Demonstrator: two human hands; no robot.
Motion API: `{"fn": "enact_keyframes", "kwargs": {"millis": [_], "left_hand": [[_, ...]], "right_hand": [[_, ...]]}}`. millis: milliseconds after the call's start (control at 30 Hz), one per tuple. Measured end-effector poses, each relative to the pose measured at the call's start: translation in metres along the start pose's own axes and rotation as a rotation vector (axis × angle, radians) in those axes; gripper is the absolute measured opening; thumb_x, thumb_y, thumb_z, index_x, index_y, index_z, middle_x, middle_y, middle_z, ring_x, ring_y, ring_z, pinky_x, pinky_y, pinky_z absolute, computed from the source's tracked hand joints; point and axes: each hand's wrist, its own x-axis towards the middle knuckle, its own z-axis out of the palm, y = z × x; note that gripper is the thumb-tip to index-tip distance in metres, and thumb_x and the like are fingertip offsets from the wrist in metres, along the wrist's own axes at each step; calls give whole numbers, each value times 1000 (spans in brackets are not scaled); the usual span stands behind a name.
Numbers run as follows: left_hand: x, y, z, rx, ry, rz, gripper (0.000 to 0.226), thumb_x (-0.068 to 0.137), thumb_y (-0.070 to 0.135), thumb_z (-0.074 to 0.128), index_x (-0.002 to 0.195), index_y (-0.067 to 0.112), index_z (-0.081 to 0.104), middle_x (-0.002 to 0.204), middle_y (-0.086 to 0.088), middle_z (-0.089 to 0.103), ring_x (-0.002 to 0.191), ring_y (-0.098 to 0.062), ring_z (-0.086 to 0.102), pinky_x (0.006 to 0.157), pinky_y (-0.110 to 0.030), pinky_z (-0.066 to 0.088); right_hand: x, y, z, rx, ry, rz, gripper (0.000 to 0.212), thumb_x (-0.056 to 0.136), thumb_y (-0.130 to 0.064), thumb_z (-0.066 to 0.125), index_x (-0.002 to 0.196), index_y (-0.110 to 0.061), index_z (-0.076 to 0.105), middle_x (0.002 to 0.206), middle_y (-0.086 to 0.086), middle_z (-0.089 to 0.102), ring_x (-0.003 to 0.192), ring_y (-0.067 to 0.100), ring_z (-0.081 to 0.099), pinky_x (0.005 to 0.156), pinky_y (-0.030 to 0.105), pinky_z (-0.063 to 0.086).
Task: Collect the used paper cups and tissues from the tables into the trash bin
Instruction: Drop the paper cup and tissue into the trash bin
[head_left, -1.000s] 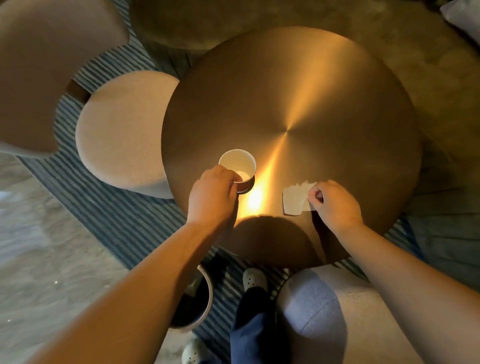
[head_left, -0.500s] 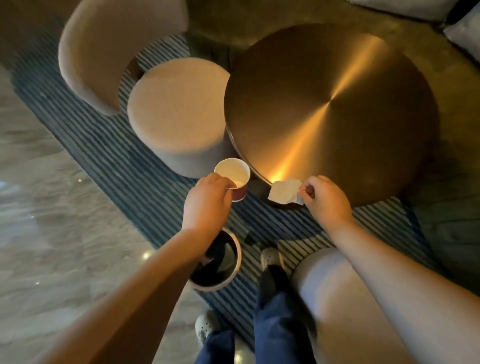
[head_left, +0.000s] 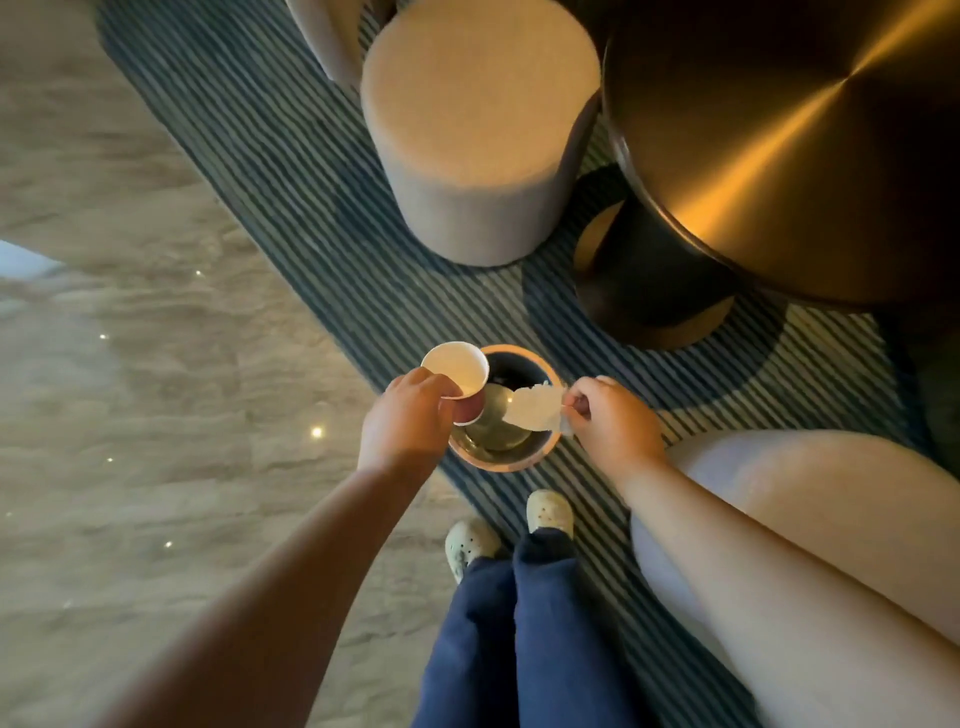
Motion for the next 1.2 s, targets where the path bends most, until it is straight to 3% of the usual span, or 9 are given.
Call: {"fn": "enact_keyframes", "kwargs": {"millis": [233,367,467,767,833,1000,1200], "left_hand": [[24,-39,101,-103,-72,-130,20,91,17,54,107,17,67,116,-2,62,99,-18,58,75,-26,45],[51,-55,153,-126,-117,-173,22,92,25,54,108,16,66,118,-2,60,100,-19,58,79,-32,50],[72,-71,191,-121,-126,-197,25,91,31,54,109,17,65,119,-1,59,103,-18,57,77,-26,45],[119,-101,277,-51,-190,-232,27,95,26,50,116,18,63,127,0,55,109,-19,56,82,-30,48],[127,-105,291,-18,-225,-224,27,94,26,51,118,18,62,129,-1,54,111,-20,55,86,-33,49],[131,-101,301,25,-232,-221,30,95,19,49,122,24,61,124,1,56,111,-18,53,90,-36,51],[107,-70,231,108,-186,-131,29,97,24,43,120,23,61,119,1,57,107,-18,53,86,-37,51]], "right_hand": [[32,35,84,-29,-128,81,4,89,-24,59,93,-22,58,98,-8,54,85,10,54,64,22,38],[53,65,135,-78,-174,83,3,89,-25,59,92,-24,58,99,-8,56,82,8,53,66,22,39],[75,90,172,-90,-186,119,2,90,-26,59,90,-25,57,102,-6,57,83,11,55,66,25,44],[129,139,249,-183,-187,61,8,90,-26,60,97,-23,59,103,-6,57,88,11,57,67,22,44],[134,145,257,-193,-191,63,9,90,-26,59,98,-24,59,104,-6,58,89,10,57,65,21,41],[138,145,255,-147,-193,117,13,90,-27,59,102,-21,58,107,-2,58,90,15,59,75,32,53],[111,107,185,-121,-169,79,16,92,-31,55,104,-21,57,106,-2,57,89,13,57,74,30,51]]}}
